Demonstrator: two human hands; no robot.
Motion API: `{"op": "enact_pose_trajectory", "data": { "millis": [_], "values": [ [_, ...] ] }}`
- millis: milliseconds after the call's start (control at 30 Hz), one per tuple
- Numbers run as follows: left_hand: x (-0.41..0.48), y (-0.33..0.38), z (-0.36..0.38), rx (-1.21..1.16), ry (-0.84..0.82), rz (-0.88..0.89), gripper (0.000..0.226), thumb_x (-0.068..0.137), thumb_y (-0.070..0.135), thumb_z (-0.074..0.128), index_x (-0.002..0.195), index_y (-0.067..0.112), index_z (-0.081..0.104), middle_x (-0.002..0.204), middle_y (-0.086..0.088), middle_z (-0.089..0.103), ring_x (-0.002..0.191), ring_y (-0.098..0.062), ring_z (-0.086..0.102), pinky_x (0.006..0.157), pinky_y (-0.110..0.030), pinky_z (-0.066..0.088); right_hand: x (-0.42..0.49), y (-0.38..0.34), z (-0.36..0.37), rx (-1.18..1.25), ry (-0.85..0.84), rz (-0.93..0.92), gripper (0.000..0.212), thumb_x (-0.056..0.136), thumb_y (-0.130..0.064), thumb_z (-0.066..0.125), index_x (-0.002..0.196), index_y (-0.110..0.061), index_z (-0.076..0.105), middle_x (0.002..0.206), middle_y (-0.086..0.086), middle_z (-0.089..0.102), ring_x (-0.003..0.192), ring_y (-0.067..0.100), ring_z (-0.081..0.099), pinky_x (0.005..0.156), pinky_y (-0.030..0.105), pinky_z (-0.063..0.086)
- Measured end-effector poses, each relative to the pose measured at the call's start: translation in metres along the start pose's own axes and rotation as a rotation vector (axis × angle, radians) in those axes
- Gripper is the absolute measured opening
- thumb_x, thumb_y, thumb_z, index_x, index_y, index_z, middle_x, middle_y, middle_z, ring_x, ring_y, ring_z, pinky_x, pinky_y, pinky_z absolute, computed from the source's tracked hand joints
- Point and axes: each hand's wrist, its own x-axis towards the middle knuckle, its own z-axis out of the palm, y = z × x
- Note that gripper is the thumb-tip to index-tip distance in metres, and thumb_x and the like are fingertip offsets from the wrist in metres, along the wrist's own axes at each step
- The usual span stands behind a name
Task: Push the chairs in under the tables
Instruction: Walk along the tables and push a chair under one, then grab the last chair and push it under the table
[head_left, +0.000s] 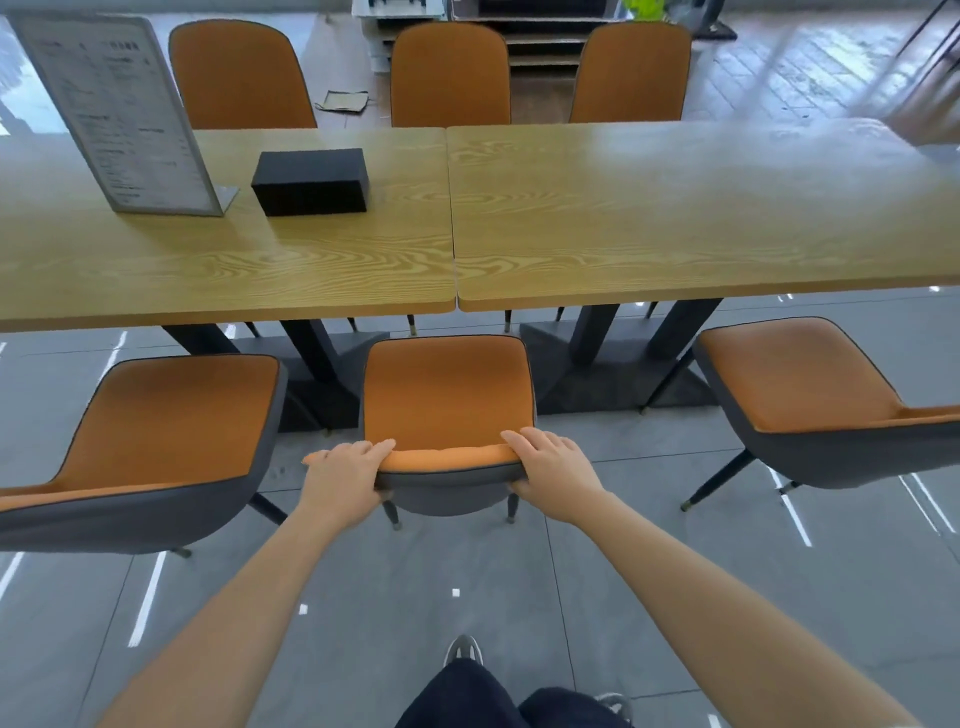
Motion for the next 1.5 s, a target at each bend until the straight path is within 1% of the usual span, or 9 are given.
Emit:
{"op": "enact_pose_trajectory", "data": {
  "millis": [100, 200, 367, 500, 800, 1000, 1233, 1367, 1500],
  "values": [
    [-0.006, 0.034, -0.006, 0.026, -0.01, 0.027, 0.07, 0.088, 0.05, 0.052, 0.146, 0.027, 0.021, 0.152, -0.004, 0.032, 0.14, -0.022, 0.029, 0.112, -0.041, 0.029, -0.017, 0.014, -0.004, 0.032, 0.007, 0.096, 0.068, 0.094, -0.04, 0.047, 0.147, -0.02, 0.011, 0.156, 0.007, 0.017, 0.144, 0.027, 0.016, 0.117, 0.043, 0.016],
    [-0.004, 0.086, -0.012, 0.051, 0.016, 0.082, 0.074, 0.089, 0.057, 0.044, 0.148, 0.027, 0.011, 0.158, -0.004, 0.017, 0.145, -0.022, 0.016, 0.116, -0.044, 0.019, -0.04, 0.039, -0.012, 0.049, 0.031, 0.171, 0.076, 0.095, -0.044, 0.044, 0.149, -0.018, -0.003, 0.159, 0.008, -0.002, 0.147, 0.026, -0.001, 0.119, 0.045, 0.006],
    [0.009, 0.19, -0.017, 0.056, 0.07, 0.236, 0.076, 0.09, 0.06, 0.034, 0.149, 0.024, 0.002, 0.16, -0.003, 0.0, 0.148, -0.022, 0.001, 0.118, -0.045, 0.011, -0.099, 0.106, -0.03, 0.074, 0.134, 0.271, 0.083, 0.095, -0.047, 0.04, 0.146, -0.016, -0.016, 0.157, 0.01, -0.018, 0.145, 0.027, -0.017, 0.119, 0.042, -0.005],
    [0.023, 0.293, -0.013, 0.057, 0.102, 0.382, 0.079, 0.09, 0.061, 0.031, 0.148, 0.022, -0.005, 0.16, -0.003, -0.006, 0.147, -0.021, -0.004, 0.119, -0.043, 0.007, -0.162, 0.183, -0.042, 0.092, 0.24, 0.363, 0.085, 0.094, -0.047, 0.041, 0.146, -0.015, -0.019, 0.156, 0.009, -0.022, 0.145, 0.025, -0.019, 0.118, 0.04, -0.007],
    [0.038, 0.504, -0.007, 0.03, 0.094, 0.657, 0.079, 0.091, 0.057, 0.037, 0.149, 0.021, -0.003, 0.16, -0.003, -0.004, 0.147, -0.019, -0.003, 0.119, -0.042, 0.005, -0.279, 0.331, -0.058, 0.162, 0.367, 0.664, 0.091, 0.092, -0.047, 0.046, 0.145, -0.014, -0.02, 0.157, 0.009, -0.02, 0.146, 0.025, -0.016, 0.119, 0.04, -0.005],
    [0.074, 0.611, -0.011, 0.053, 0.119, 0.758, 0.081, 0.09, 0.058, 0.039, 0.149, 0.021, -0.003, 0.16, -0.004, -0.001, 0.147, -0.022, -0.002, 0.119, -0.043, 0.008, -0.311, 0.418, -0.07, 0.22, 0.419, 0.749, 0.093, 0.092, -0.045, 0.049, 0.144, -0.014, -0.022, 0.157, 0.009, -0.02, 0.146, 0.024, -0.016, 0.118, 0.039, -0.007],
    [0.148, 0.741, -0.005, -0.008, 0.123, 0.771, 0.084, 0.088, 0.056, 0.046, 0.149, 0.019, 0.001, 0.159, -0.007, 0.008, 0.147, -0.025, 0.007, 0.117, -0.045, 0.018, -0.316, 0.54, -0.106, 0.172, 0.436, 0.773, 0.094, 0.09, -0.039, 0.055, 0.146, -0.011, -0.015, 0.158, 0.01, -0.014, 0.147, 0.025, -0.008, 0.119, 0.038, -0.001],
    [0.189, 0.796, -0.005, -0.053, 0.036, 0.715, 0.091, 0.083, 0.058, 0.053, 0.148, 0.02, 0.003, 0.156, -0.01, 0.019, 0.144, -0.028, 0.019, 0.112, -0.048, 0.027, -0.311, 0.605, -0.127, 0.172, 0.371, 0.761, 0.091, 0.091, -0.035, 0.055, 0.147, -0.011, -0.013, 0.158, 0.01, -0.012, 0.147, 0.025, -0.007, 0.119, 0.038, 0.0],
    [0.206, 0.833, 0.007, 0.008, -0.068, 0.669, 0.096, 0.077, 0.06, 0.06, 0.147, 0.02, 0.009, 0.15, -0.007, 0.033, 0.138, -0.027, 0.031, 0.109, -0.047, 0.033, -0.304, 0.66, -0.142, 0.158, 0.326, 0.721, 0.09, 0.091, -0.034, 0.056, 0.147, -0.011, -0.011, 0.159, 0.01, -0.01, 0.147, 0.025, -0.005, 0.119, 0.038, 0.001]
  ]
}}
